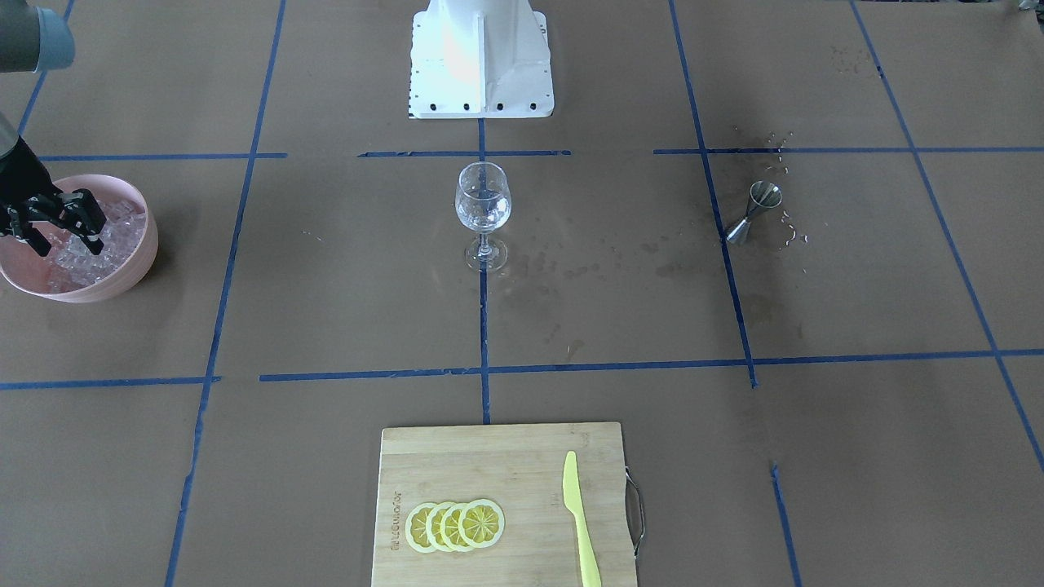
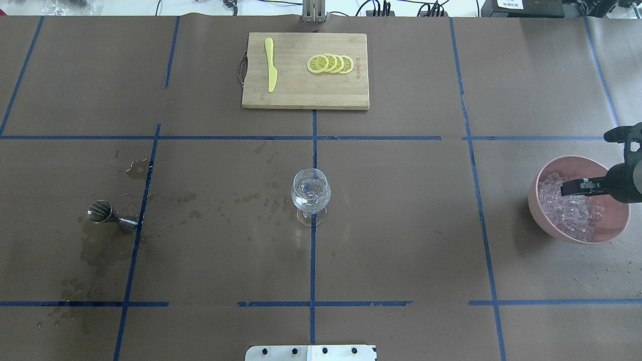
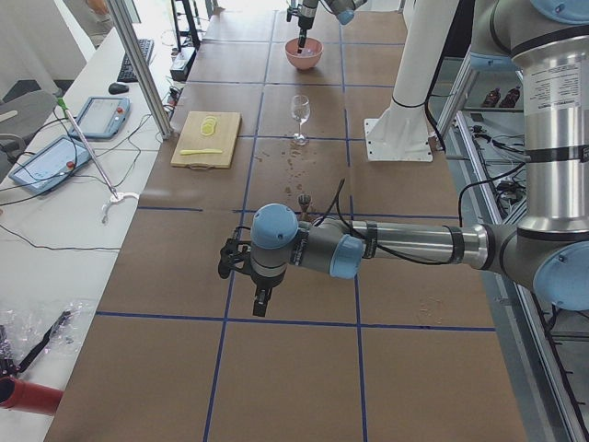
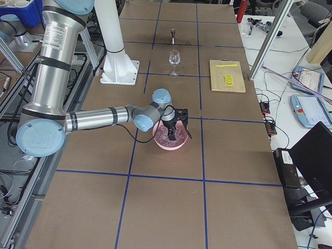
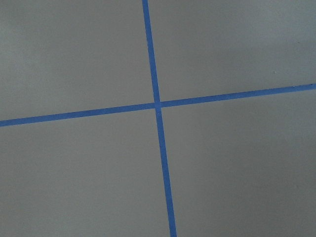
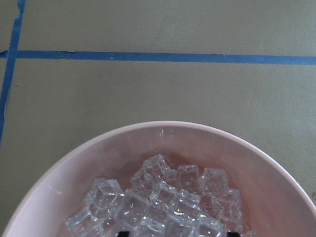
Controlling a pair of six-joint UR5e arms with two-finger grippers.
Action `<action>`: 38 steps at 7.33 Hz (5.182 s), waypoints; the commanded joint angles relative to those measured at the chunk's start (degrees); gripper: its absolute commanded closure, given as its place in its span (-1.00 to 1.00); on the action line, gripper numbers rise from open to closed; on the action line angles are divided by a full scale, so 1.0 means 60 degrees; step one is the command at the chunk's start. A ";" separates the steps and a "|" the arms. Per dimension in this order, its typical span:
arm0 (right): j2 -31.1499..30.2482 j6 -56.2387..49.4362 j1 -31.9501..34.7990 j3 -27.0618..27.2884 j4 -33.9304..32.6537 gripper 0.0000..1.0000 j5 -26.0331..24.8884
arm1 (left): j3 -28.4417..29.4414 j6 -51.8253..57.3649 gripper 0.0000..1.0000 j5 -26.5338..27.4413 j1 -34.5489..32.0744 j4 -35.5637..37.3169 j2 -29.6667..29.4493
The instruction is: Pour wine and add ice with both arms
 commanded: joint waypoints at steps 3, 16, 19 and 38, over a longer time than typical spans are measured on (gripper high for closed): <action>-0.0204 -0.0028 -0.0104 0.0039 0.0050 -0.30 0.0022 | 0.0011 0.0000 -1.00 -0.0001 0.0000 -0.0017 -0.0003; 0.4135 0.0306 -0.0380 0.2791 -0.5561 1.00 0.0638 | -0.0090 0.0015 -1.00 0.0087 0.0160 0.0201 0.0085; 0.7710 0.2750 -0.3025 0.2721 -0.8599 1.00 -0.1449 | -0.0194 0.0132 -1.00 0.0087 0.0103 0.0349 0.0099; 0.8606 0.0411 -0.0775 0.1605 -0.9516 -1.00 -0.0179 | -0.0208 0.0132 -1.00 0.0014 0.0044 0.0247 0.0290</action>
